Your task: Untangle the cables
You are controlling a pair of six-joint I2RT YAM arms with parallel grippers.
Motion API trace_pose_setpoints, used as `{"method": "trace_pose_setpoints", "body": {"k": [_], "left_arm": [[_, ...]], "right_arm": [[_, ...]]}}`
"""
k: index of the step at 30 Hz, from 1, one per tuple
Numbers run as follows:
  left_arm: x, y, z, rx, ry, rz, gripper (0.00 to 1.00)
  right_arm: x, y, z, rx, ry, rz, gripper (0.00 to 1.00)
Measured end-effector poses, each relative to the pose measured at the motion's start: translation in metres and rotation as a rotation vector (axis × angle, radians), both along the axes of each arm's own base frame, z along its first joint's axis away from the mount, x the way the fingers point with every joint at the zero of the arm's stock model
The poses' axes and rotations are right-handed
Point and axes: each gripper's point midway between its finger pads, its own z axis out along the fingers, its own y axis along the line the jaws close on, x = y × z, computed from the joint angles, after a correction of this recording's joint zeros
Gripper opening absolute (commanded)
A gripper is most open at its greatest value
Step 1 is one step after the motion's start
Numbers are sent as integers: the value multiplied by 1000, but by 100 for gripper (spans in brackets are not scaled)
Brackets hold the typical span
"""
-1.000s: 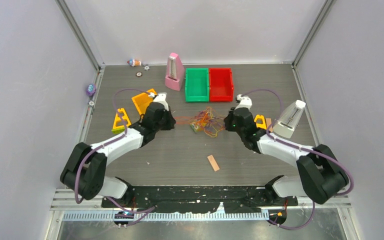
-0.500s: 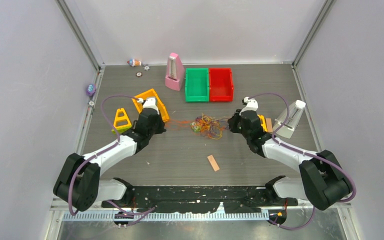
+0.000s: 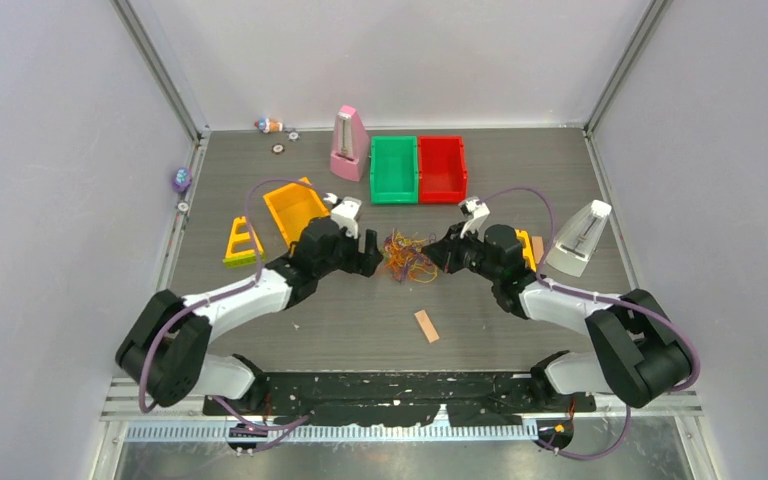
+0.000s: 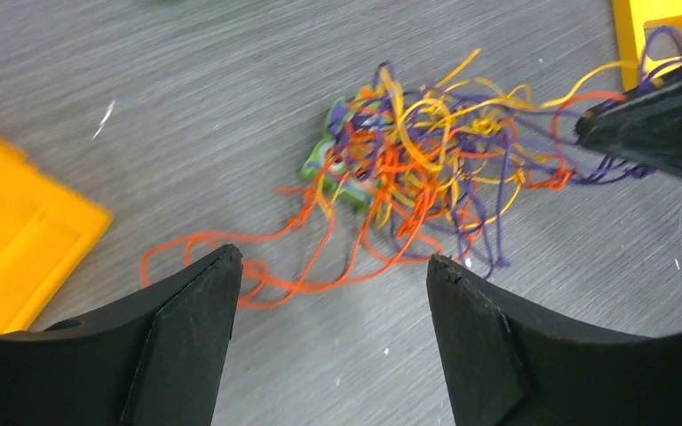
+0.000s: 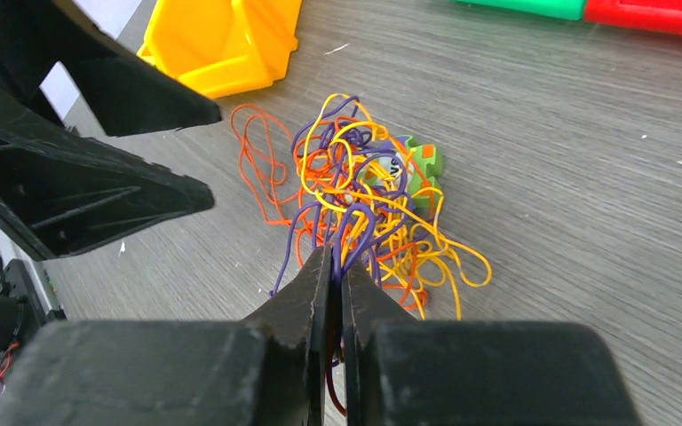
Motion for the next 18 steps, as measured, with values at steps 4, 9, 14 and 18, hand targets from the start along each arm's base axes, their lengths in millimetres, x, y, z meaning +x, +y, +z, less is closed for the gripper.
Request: {"method": "trace_pose_setpoints", "body": {"k": [4,9,14,18], "left_arm": [[7,-28,-7,61,12,-72,75],[28,-54,-21,145,63,-90,65],[37,-64,-41,214,127,-76,0],[41,-54,-48,294,147,-29,0]], "right_arm": [[-5,6,-6,3,19,43,9],[-10,14,-3,12,12,87,9],[-12,17,0,14,1,104,6],[-10,16,-1,9,-1,95,7]]}}
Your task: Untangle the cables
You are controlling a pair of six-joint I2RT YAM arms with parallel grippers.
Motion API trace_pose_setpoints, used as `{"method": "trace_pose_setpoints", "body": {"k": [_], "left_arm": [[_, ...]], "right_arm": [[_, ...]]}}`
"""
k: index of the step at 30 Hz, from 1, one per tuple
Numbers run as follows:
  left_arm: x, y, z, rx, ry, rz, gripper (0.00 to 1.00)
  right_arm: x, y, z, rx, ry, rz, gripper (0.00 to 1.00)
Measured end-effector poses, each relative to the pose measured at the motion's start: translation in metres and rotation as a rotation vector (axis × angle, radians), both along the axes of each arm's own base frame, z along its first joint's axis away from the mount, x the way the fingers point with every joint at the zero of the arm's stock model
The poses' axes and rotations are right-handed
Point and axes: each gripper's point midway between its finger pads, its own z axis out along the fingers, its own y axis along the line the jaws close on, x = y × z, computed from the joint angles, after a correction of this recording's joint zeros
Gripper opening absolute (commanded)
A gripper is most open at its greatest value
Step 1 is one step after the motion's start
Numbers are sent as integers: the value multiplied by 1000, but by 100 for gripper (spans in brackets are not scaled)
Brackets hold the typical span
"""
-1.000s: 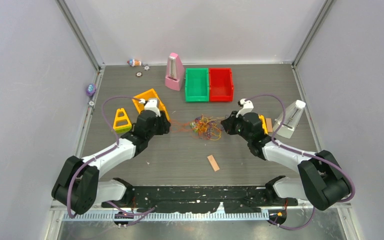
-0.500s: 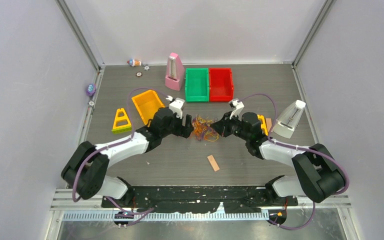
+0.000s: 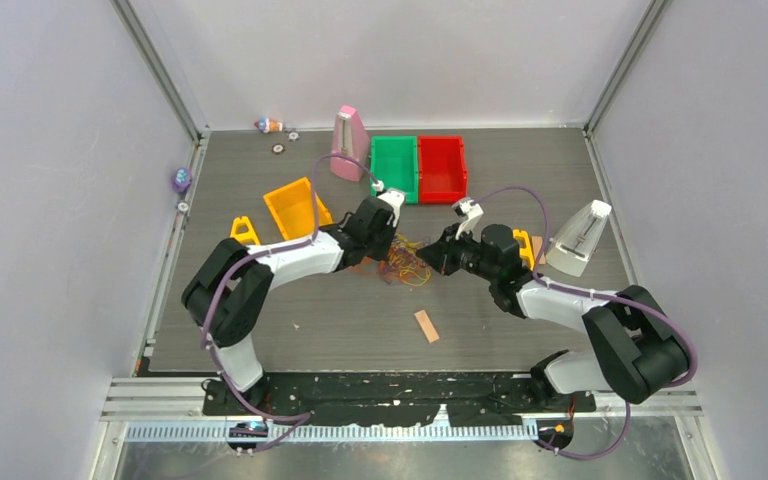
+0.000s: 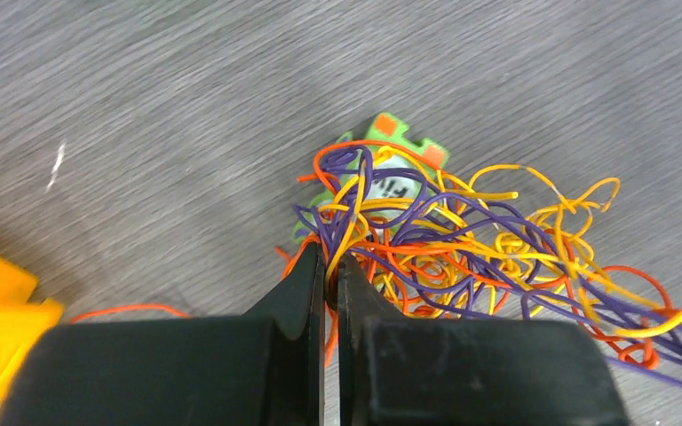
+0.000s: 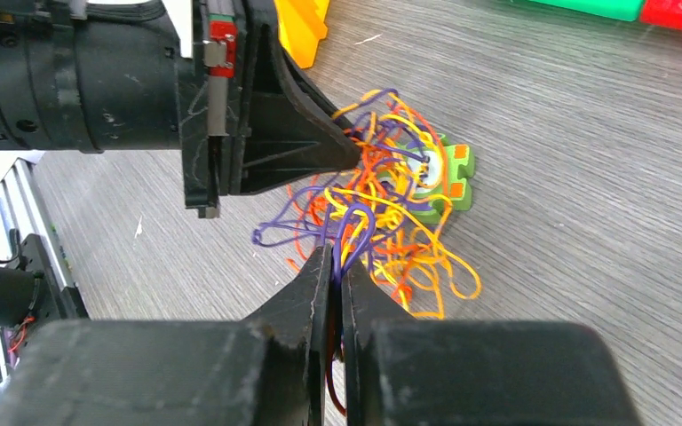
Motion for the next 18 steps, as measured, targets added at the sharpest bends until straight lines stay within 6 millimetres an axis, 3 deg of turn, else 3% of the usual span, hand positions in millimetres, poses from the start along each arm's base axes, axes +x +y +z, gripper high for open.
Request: {"method": "trace_pose_setpoints", "body": {"k": [3,6,10,14,18], "left_arm": [[1,14,4,28,-31,50,0],[-13,39,13,20,-85,104,0],[-30,67,39,-55,-184,174,0],[-31,86,68,-178,-271,269,0],[-25,114,74,-258,-285,396,0]], "right_arm": [[4,-5,-3,-16,6,-36,6],[11,-16,-12,-58,30,-116,5],[22,-38,-20,-124,57,-258,5],[35,-61,-19,-156,75,-417,5],[42,-79,-18,-166,96,-543,5]]}}
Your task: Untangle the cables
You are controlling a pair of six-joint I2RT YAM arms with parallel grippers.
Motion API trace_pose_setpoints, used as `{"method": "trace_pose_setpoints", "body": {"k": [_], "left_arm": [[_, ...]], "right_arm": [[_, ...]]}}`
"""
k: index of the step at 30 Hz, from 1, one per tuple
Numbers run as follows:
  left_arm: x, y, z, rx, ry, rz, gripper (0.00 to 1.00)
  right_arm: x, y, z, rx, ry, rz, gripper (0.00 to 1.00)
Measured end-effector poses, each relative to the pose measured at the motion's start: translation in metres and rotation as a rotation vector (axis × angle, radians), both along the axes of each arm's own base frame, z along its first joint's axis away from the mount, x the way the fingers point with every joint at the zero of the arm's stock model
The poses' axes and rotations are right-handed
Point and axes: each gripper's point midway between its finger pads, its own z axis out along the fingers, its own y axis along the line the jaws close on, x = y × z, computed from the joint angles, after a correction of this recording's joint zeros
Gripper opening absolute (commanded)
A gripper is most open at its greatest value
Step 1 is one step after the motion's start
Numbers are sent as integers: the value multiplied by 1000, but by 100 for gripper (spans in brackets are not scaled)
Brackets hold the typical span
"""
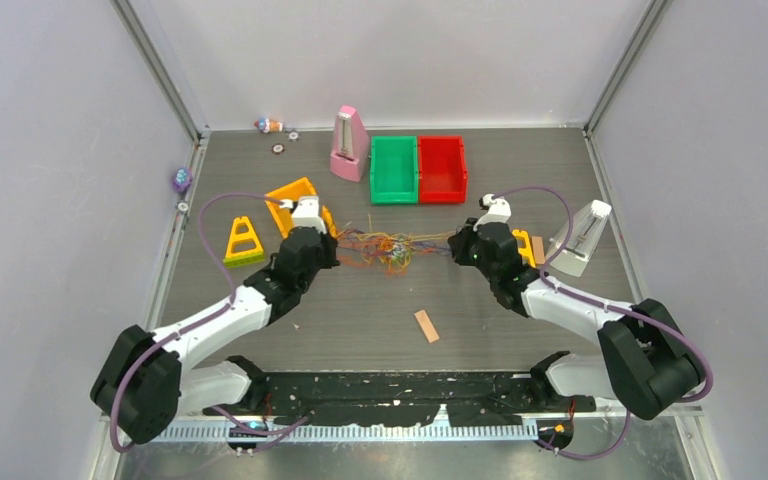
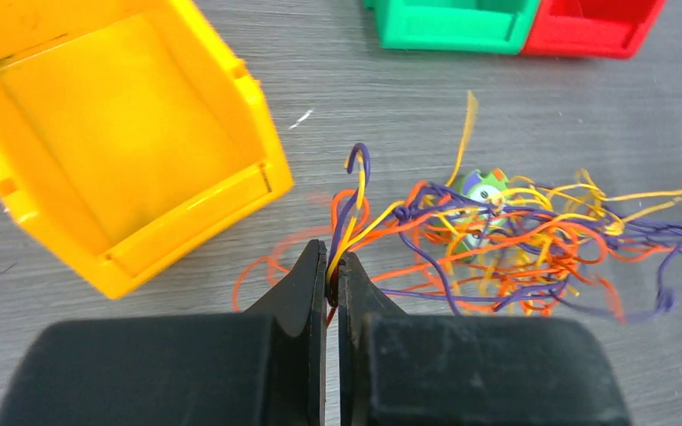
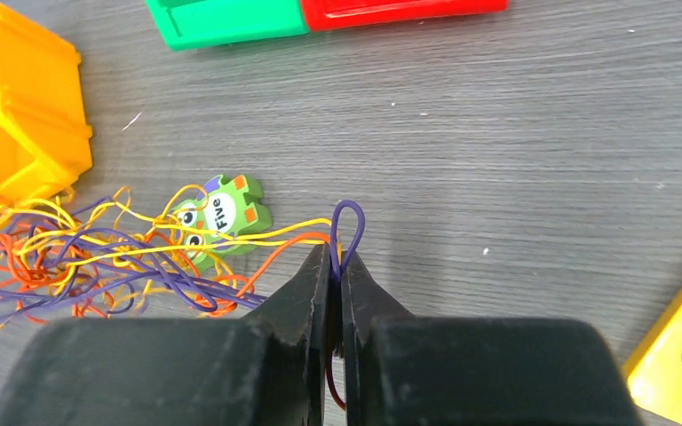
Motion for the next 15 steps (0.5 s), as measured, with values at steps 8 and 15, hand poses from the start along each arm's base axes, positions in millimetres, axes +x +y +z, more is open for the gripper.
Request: {"method": "trace_pose_setpoints", "body": {"k": [8,15], "left_arm": [[-5,16,0,-87,-13,64,0],[-3,-4,2,-81,-36,-77,0]], "right_arm": [[2,-9,11,11,-24,-56,24],[-3,-9,4,-18,-47,21,83]]}}
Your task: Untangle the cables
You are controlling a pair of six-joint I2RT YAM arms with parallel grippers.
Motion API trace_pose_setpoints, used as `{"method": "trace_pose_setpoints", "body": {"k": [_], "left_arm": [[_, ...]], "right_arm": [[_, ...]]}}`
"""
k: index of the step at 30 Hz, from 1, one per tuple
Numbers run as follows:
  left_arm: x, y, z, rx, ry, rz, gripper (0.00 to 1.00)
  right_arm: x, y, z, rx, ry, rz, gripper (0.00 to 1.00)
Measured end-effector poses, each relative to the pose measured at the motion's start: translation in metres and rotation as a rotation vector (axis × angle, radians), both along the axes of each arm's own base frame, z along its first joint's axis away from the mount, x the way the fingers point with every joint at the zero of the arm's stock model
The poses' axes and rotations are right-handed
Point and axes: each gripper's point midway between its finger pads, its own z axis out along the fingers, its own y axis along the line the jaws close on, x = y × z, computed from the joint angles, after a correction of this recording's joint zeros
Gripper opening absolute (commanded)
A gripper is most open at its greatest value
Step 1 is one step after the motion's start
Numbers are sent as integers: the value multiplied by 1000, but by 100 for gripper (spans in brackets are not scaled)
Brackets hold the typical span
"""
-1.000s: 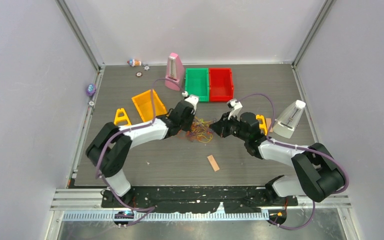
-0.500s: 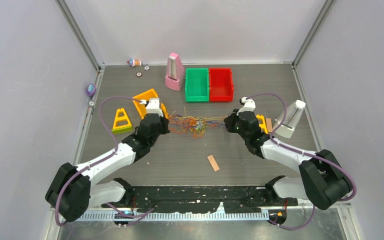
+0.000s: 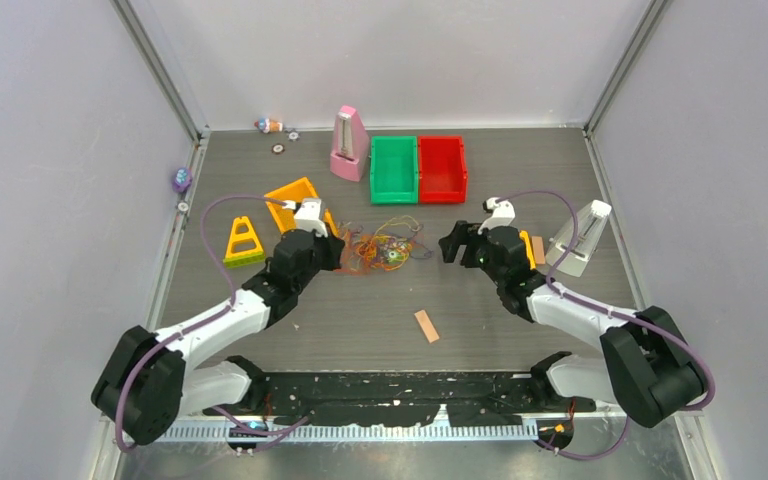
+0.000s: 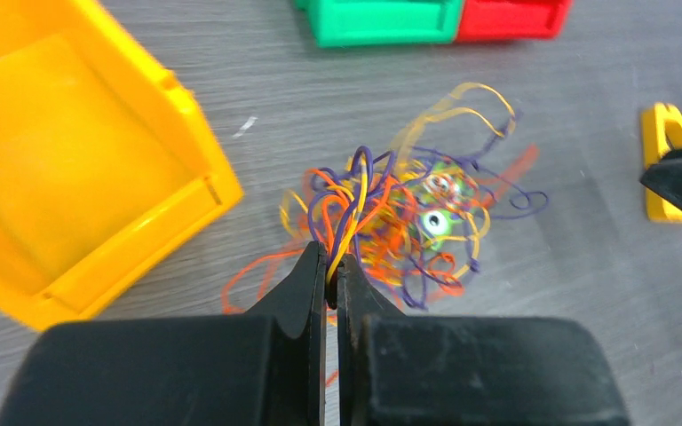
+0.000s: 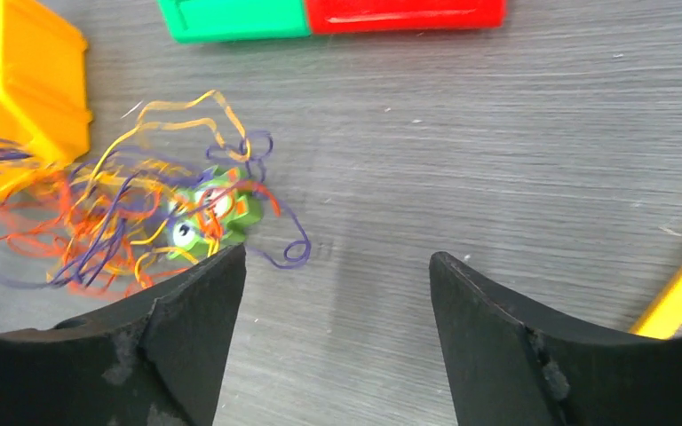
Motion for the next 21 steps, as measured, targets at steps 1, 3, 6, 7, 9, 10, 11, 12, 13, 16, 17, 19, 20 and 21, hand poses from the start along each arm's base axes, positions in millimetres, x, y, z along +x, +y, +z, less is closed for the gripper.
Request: {"method": "trace_pose_setpoints", "body": {"k": [1,3,6,7,9,10,11,12,13,16,17,19,20,21], "left_arm": [[-1,-6,-2,-1,1,-33,0],[-4,-18,-5,2,5,-95,0],[-10,-30,-10,4,12,-169,0],[-11,-34,-10,1,11,-188,0],[-12,-39,-8,-10,6,-216,0],[-13,-41,-7,-16,2,-231,0],[-14,-44,-6,-21,-1,-244,0],[-14,-46,-5,-25,-4,-255,0],[-15,-47,-5,-28,-5,-262,0],[-16,-52,-4,-38,-9,-287,0],[-17,-53,-3,-41,-12,-295,0],[-18,-55,-1,-46,-19,-308,0],[-18,-57,1,-48,-24,-319,0],[-19,-58,2,-52,-31,-330,0]], "right_arm": [[-2,3,-1,2,-2,26,83],[-5,12,0,11,-11,86,83],[-7,29,5,36,-37,180,83],[-9,34,5,39,-40,210,83],[-12,42,4,41,-41,254,83],[-13,47,3,38,-42,279,83],[-15,53,3,35,-47,308,83],[-17,58,4,34,-49,330,83],[-20,63,4,31,-54,354,83],[-24,77,9,25,-78,416,83],[-26,80,11,23,-86,433,83],[-29,87,14,19,-99,468,84],[-30,90,15,16,-104,482,84],[-31,94,16,14,-109,499,85]]}}
